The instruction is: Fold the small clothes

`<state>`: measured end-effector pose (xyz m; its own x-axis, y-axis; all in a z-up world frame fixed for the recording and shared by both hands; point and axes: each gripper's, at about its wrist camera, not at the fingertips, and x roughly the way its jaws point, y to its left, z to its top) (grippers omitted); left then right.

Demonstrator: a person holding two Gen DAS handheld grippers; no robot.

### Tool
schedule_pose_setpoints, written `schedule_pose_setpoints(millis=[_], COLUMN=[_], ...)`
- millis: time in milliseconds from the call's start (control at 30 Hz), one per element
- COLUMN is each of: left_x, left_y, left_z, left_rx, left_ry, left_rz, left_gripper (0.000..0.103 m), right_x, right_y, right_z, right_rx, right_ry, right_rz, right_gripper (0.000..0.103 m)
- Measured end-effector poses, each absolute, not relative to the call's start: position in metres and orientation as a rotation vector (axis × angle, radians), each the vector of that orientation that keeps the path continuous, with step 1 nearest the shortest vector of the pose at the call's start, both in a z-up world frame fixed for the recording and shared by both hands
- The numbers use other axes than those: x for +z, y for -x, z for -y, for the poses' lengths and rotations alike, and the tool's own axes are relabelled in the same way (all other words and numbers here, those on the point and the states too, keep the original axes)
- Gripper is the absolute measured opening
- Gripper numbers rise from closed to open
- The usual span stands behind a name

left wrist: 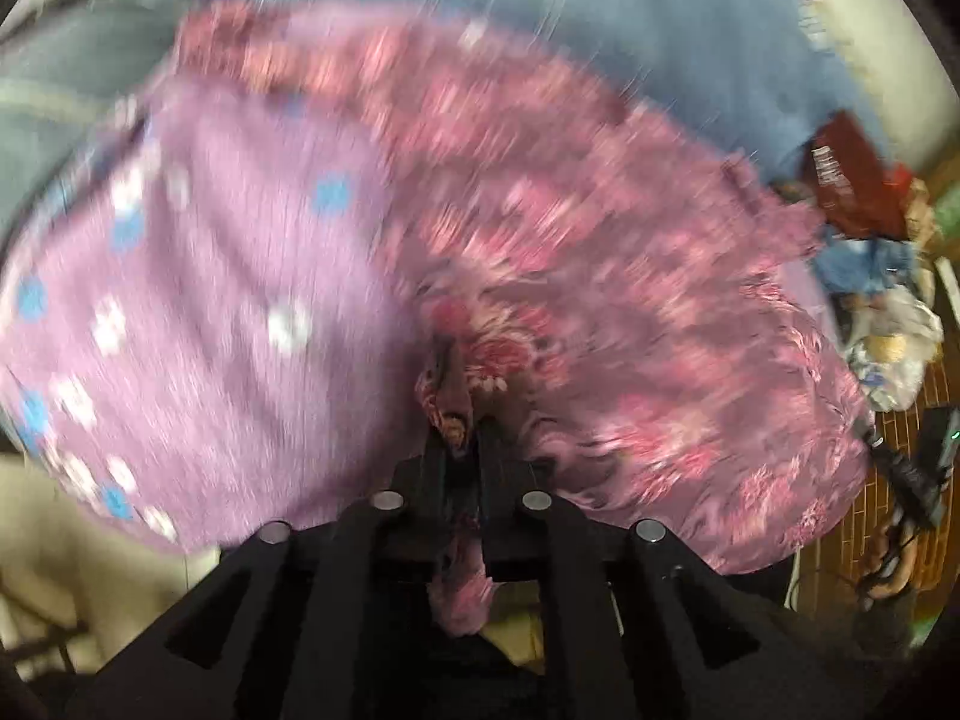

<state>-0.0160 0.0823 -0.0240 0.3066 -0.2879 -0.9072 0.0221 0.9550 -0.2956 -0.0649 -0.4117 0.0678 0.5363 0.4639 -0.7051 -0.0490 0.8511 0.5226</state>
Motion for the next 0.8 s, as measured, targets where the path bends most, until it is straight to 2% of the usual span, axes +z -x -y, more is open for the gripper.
schedule_pose_setpoints(millis=[100, 200, 267, 300, 333, 367, 400, 433, 500, 800], left_x=[-0.052, -0.045, -0.023, -0.009, -0.003, 0.008, 0.011, 0.016, 0.017, -0.003], left_y=[0.013, 0.015, 0.014, 0.013, 0.008, 0.006, 0.000, -0.006, -0.023, -0.126], left_z=[-0.071, -0.062, -0.053, -0.046, -0.040, -0.029, -0.023, -0.011, 0.006, 0.067], left_rx=[-0.181, -0.185, -0.210, -0.229, -0.236, -0.241, -0.243, -0.255, -0.300, -0.379], left_ry=[0.219, 0.171, 0.148, 0.129, 0.113, 0.085, 0.072, 0.050, 0.014, 0.066], left_rz=[-1.353, -1.341, -1.266, -1.216, -1.182, -1.120, -1.090, -1.058, -1.060, -1.102], left_gripper=[0.007, 0.008, 0.016, 0.032, 0.055, 0.064, 0.072, 0.073, 0.073, 0.073], right_x=[0.014, 0.017, 0.039, 0.049, 0.062, 0.071, 0.078, 0.080, 0.086, 0.072], right_y=[0.060, 0.058, 0.051, 0.048, 0.042, 0.035, 0.028, 0.023, 0.002, -0.106], right_z=[0.422, 0.423, 0.422, 0.421, 0.421, 0.423, 0.428, 0.432, 0.452, 0.580], right_rx=[0.131, 0.090, 0.098, 0.102, 0.111, 0.111, 0.099, 0.087, 0.032, -0.310], right_ry=[-0.469, -0.466, -0.442, -0.434, -0.433, -0.436, -0.445, -0.455, -0.506, -0.737], right_rz=[-1.176, -1.169, -1.094, -1.061, -1.014, -0.974, -0.939, -0.917, -0.861, -0.733], right_gripper=[0.005, 0.009, 0.009, 0.010, 0.010, 0.012, 0.018, 0.029, 0.041, 0.043])
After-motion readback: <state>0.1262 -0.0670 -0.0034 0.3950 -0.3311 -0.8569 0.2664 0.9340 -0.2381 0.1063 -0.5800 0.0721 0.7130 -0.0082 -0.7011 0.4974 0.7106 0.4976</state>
